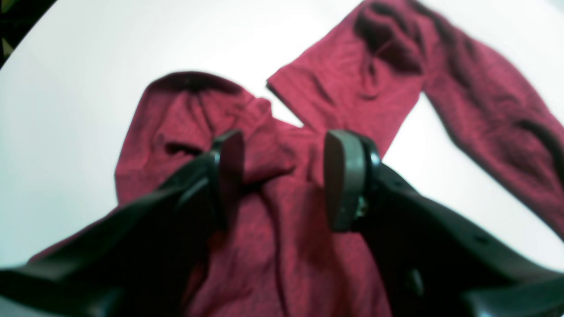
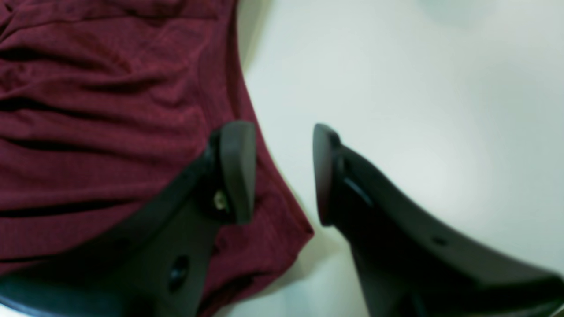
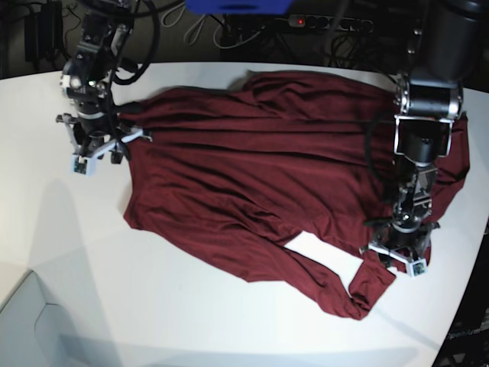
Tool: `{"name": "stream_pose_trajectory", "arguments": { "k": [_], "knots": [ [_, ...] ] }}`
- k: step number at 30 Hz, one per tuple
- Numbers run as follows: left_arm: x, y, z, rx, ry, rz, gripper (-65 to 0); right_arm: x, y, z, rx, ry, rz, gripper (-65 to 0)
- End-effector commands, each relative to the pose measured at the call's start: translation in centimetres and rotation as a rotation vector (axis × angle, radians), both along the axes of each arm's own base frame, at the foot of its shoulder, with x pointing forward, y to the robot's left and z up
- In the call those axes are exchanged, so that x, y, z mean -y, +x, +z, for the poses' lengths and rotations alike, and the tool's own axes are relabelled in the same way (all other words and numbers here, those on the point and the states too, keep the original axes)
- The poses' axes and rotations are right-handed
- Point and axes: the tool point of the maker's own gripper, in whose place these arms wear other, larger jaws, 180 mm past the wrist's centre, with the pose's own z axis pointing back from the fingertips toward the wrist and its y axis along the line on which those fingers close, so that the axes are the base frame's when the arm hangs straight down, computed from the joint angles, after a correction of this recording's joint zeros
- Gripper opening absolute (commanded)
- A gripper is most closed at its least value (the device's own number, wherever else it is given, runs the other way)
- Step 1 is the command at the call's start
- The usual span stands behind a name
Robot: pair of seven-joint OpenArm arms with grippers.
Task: Layout the t-shirt on the table in an organized manner, then fold the t-shirt properly
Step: 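Regrasp the shirt edge with the left gripper and pull it outward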
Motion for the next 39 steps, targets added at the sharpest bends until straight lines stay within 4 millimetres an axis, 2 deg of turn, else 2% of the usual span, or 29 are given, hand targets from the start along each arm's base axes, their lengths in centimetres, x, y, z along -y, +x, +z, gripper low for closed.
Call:
{"name": "stream_pose_trajectory", "arguments": {
  "k": [1,5,15,26,30,32,35,37,39],
  "knots": [
    [-0.9,1.6,3.0,0.08,0.019,0.011,-36.5,0.1,0.6,1.0,0.042,-0.008,-0.001,-42.1],
    [-1.9,1.5,3.3,0.081,0.026,0.023,-36.5,0.1,0.7,1.0,0.044,-0.008,-0.001,-42.1],
    [-2.2,1.4,3.3,0.082,0.038,0.024,-36.2,0.1,0.5,0.9,0.039,-0.008,-0.001,-42.1],
    [-2.8,-1.0,-0.3,-0.002,0.031,0.044,-36.5,0.4,0.3,0.9,0.037,-0.01,-0.008,-42.1],
    [-2.7,-1.0,-0.3,-0.001,0.031,0.043,-37.0,0.4,0.3,0.8,0.035,-0.01,-0.008,-42.2],
    [-2.7,-0.8,0.0,0.008,0.032,0.04,-41.8,0.4,0.3,0.8,0.035,-0.01,-0.008,-42.2],
    [-3.1,-0.7,0.4,0.015,0.035,0.046,-55.4,0.5,0.3,0.8,0.035,-0.013,-0.008,-42.2],
    [-4.4,-0.6,1.3,0.035,0.033,0.075,-65.0,0.5,0.3,0.8,0.035,-0.013,-0.008,-42.2],
    [-5.3,-0.4,2.5,0.071,0.02,0.1,-64.6,0.5,0.3,0.8,0.034,-0.014,-0.008,-42.3]
  ]
}}
